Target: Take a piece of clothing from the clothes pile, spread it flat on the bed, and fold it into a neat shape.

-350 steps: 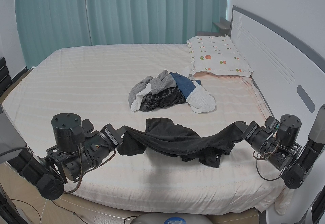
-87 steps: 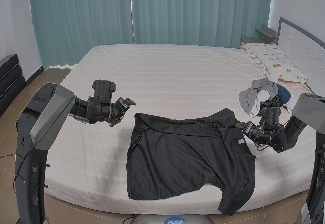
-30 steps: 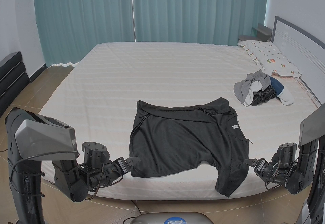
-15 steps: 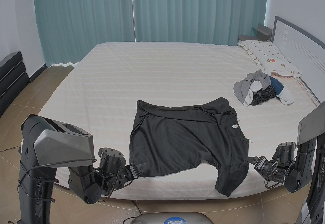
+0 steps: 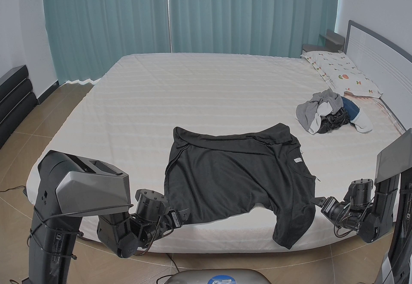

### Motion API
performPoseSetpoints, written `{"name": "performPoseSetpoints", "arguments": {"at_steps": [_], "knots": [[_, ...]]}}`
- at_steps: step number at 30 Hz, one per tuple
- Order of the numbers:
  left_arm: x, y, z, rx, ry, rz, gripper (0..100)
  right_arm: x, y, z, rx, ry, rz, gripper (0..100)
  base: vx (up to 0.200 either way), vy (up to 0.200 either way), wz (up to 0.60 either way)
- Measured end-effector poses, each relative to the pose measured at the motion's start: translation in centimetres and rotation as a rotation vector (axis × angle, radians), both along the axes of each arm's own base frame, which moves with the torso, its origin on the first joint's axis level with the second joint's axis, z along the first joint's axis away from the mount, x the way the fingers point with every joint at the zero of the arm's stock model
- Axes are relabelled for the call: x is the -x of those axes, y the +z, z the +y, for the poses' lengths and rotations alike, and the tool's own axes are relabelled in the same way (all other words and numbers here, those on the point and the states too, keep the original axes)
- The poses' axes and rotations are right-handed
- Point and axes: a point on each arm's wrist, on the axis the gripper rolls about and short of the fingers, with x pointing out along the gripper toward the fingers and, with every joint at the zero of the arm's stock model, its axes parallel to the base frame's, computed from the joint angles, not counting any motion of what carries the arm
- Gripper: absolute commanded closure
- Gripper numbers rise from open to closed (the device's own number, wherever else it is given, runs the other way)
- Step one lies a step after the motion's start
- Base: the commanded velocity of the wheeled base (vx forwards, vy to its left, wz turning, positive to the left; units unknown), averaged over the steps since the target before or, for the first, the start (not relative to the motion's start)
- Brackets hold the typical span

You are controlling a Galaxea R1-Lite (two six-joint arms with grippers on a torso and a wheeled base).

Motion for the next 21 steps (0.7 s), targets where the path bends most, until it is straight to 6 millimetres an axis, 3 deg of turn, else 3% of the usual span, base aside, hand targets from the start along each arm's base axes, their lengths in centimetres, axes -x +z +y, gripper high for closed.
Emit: {"name": "performPoseSetpoints", "arguments": {"at_steps": [1,12,21], "knots": [[-0.1,0.0,-0.1,0.0,-0.001,-0.001,100,0.0,0.0,0.0,0.0,0.0,0.0,0,0.0,0.0,0.0],[-0.2,-0.3,0.1,-0.01,0.042,-0.004,100,-0.2,-0.5,0.1,0.006,0.005,0.01,0,0.0,0.0,0.0],[-0.1,0.6,2.7,0.076,0.188,0.021,100,-0.8,-1.2,-0.1,0.028,0.013,0.009,0,0.0,0.0,0.0]]}}
